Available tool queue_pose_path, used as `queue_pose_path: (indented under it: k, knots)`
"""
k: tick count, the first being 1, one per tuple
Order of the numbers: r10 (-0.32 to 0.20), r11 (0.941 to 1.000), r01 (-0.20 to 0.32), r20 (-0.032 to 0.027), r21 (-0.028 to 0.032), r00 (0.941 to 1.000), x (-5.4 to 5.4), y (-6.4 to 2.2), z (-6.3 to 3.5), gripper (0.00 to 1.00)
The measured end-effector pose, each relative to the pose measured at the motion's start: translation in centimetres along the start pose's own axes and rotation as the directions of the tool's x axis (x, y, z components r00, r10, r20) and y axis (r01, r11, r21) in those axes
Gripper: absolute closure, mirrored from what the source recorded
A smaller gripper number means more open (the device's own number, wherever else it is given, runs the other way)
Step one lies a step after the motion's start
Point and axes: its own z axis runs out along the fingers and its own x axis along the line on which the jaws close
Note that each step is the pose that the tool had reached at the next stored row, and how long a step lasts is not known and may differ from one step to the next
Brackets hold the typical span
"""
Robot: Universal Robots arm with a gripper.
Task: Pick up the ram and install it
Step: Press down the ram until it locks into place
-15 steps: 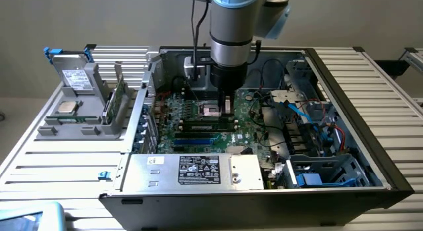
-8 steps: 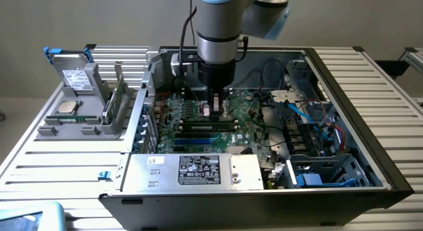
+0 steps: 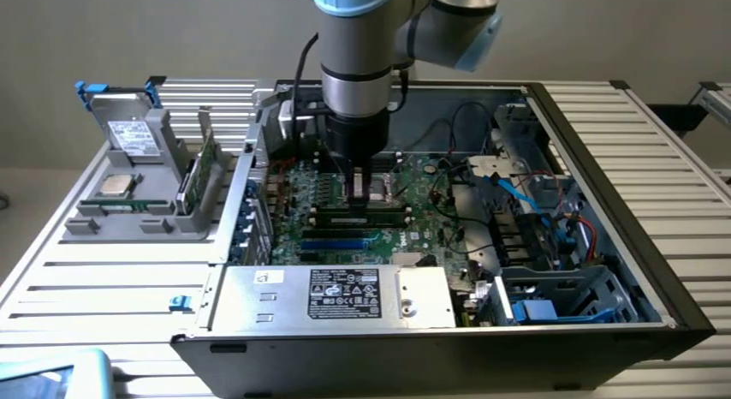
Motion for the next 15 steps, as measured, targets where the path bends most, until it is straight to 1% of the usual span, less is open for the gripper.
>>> queue_pose_path:
  k: [5,7,9,11,12,13,15]
  knots:
    - [0.000,1.0000,0.000,-0.0005,0.0011,1.0000,-0.1,0.49,0.42,0.89]
    - [0.000,1.0000,0.000,-0.0018,0.0012,1.0000,-0.1,0.54,0.71,0.89]
    - [0.000,1.0000,0.000,-0.0016,0.0022,1.0000,-0.2,0.55,0.98,0.89]
    - [0.000,1.0000,0.000,-0.0015,0.0022,1.0000,-0.2,0.54,0.98,0.89]
    - [0.000,1.0000,0.000,-0.0002,0.0032,1.0000,-0.2,0.52,0.76,0.89]
    - [0.000,1.0000,0.000,0.0027,0.0050,1.0000,-0.2,0.49,0.41,0.89]
    - [0.000,1.0000,0.000,-0.0001,0.0032,1.0000,-0.1,0.50,-0.57,0.89]
